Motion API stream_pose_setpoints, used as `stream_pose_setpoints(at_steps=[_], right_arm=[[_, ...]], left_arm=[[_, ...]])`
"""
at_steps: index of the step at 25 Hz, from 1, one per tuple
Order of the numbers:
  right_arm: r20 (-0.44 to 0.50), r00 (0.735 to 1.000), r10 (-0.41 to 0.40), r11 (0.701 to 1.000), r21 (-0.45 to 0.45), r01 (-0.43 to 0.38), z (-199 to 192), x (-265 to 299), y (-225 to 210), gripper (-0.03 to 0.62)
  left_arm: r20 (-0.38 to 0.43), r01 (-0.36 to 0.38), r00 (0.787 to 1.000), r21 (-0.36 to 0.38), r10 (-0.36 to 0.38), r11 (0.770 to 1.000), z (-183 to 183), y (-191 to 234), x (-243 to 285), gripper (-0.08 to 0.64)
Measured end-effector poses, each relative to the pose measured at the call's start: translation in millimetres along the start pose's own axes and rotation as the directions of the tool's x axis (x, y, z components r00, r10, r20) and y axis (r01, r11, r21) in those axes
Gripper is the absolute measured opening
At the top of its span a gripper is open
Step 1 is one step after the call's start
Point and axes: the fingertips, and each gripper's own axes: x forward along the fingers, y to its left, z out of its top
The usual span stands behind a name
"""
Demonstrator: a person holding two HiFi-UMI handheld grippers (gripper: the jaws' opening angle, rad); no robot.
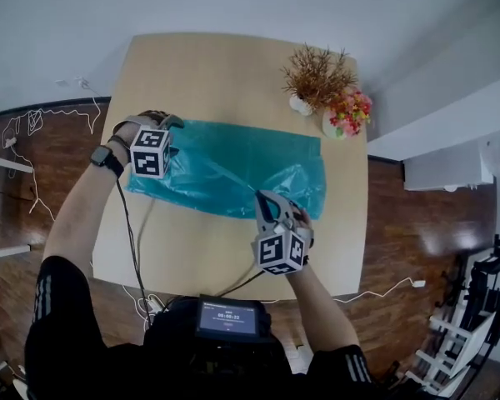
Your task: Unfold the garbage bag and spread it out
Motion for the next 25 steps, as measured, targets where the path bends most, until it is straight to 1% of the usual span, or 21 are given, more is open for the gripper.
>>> stream_pose_setpoints(at_steps=[1,2,5,6,7,8,9,11,12,13,14,17,19,22,23,25], right_arm=[[0.005,1.0,-0.001,1.0,-0.005,0.001,2,-2,1,0.006],[0.009,1.0,-0.001,1.0,-0.012,0.001,4,-3,1,0.006],[0.019,1.0,-0.006,0.999,-0.041,0.006,9,-8,3,0.006],[0.019,1.0,-0.008,0.999,-0.049,0.009,10,-9,3,0.006],[0.019,1.0,-0.012,0.998,-0.055,0.013,9,-11,2,0.006],[0.017,1.0,-0.017,0.998,-0.059,0.018,8,-12,2,0.006],[0.015,1.0,-0.02,0.998,-0.061,0.021,6,-14,2,0.006],[0.021,1.0,-0.02,0.998,-0.053,0.021,4,-18,2,0.015],[0.03,0.999,-0.019,0.999,-0.045,0.02,5,-22,1,0.04],[0.041,0.999,-0.02,0.999,-0.038,0.021,6,-26,1,0.043],[0.053,0.998,-0.024,0.999,-0.033,0.025,7,-31,0,0.065],[0.079,0.996,-0.034,0.999,-0.028,0.036,4,-50,0,0.089],[0.081,0.996,-0.03,0.999,-0.033,0.032,-1,-64,1,0.107],[0.068,0.997,-0.02,0.999,-0.045,0.023,-10,-84,5,0.136],[0.061,0.998,-0.019,0.999,-0.047,0.022,-13,-90,6,0.157],[0.05,0.999,-0.017,0.999,-0.041,0.019,-17,-101,7,0.167]], left_arm=[[-0.033,0.012,0.999,0.039,-0.011,0.999,-2,-10,8,0.3],[-0.053,0.014,0.999,0.06,-0.011,0.998,-3,-15,16,0.329],[-0.064,0.013,0.998,0.084,-0.007,0.996,4,-21,29,0.33],[-0.057,0.024,0.998,0.086,-0.02,0.996,8,-24,29,0.305],[-0.048,0.039,0.998,0.088,-0.035,0.995,12,-28,29,0.176],[-0.04,0.053,0.998,0.09,-0.05,0.994,16,-33,27,0.079],[-0.034,0.063,0.998,0.092,-0.06,0.994,20,-38,24,0.003],[-0.025,0.05,0.999,0.097,-0.048,0.994,28,-45,12,0.003],[-0.018,0.025,1.0,0.102,-0.023,0.994,32,-48,4,0.003],[-0.012,-0.008,1.0,0.105,0.009,0.994,36,-50,-5,0.003],[-0.007,-0.043,0.999,0.107,0.044,0.993,39,-53,-13,0.003],[0.003,-0.14,0.99,0.103,0.141,0.985,45,-67,-38,0.003],[0.002,-0.185,0.983,0.099,0.186,0.978,47,-79,-51,0.003],[-0.003,-0.225,0.974,0.092,0.227,0.97,49,-101,-67,0.003],[-0.005,-0.235,0.972,0.087,0.237,0.968,51,-108,-72,0.003],[-0.01,-0.254,0.967,0.081,0.255,0.964,56,-121,-81,0.003]])
